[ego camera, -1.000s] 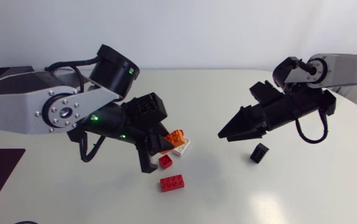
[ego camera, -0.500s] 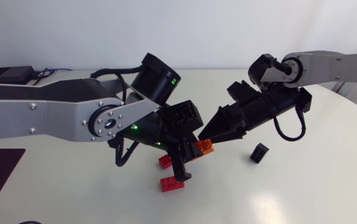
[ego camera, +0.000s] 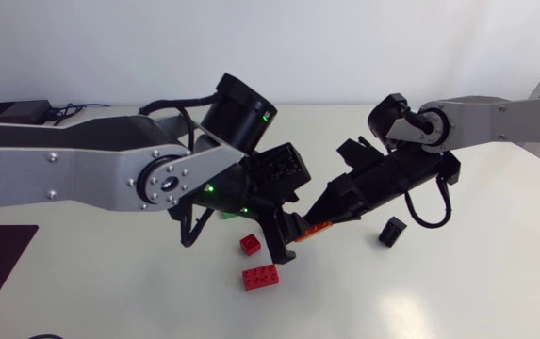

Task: Sort duplo bricks by size, large to the right and small to the left

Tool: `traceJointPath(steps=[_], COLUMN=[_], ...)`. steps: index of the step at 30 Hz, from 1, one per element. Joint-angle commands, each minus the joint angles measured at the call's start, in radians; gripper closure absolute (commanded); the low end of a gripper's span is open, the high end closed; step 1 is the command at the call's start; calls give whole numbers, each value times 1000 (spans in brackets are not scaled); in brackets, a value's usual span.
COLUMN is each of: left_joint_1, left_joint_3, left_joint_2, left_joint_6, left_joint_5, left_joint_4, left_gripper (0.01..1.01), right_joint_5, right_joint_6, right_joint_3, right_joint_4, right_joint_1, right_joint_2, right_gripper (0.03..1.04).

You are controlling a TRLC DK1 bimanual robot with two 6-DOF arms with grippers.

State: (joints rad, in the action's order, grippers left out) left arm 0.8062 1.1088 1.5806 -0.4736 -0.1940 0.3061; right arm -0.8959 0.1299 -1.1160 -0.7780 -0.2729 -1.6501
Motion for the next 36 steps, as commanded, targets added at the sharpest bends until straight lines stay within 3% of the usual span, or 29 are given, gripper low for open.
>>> traceJointPath(steps=[1,7,12,24,27,36], left_joint_1=[-29,-81,-90,-10,-1,7], left_joint_3=[-26,-60,-99,-90,-92,-98], left_joint_2=[-47,-77,-1,168,182,213], left_joint_6=[20,3,-80,-117,-123,-143], left_joint_5=[8,10,33,99,103,143], left_joint_4=[-15,48,134,195,205,218], left_gripper=[61,54,70,167,221,221], right_joint_5=[9,25,201,657,735,874], right_joint_6=[-7,63,139,194,212,257], right_joint_3=[48,56,45,117,148,177], right_joint_4=[11,-10,2,167,212,287], right_joint_1=[32,156,225,156,135,90], right_joint_2=[27,41,42,81,73,18], right_gripper=[864,864,857,849,849,844])
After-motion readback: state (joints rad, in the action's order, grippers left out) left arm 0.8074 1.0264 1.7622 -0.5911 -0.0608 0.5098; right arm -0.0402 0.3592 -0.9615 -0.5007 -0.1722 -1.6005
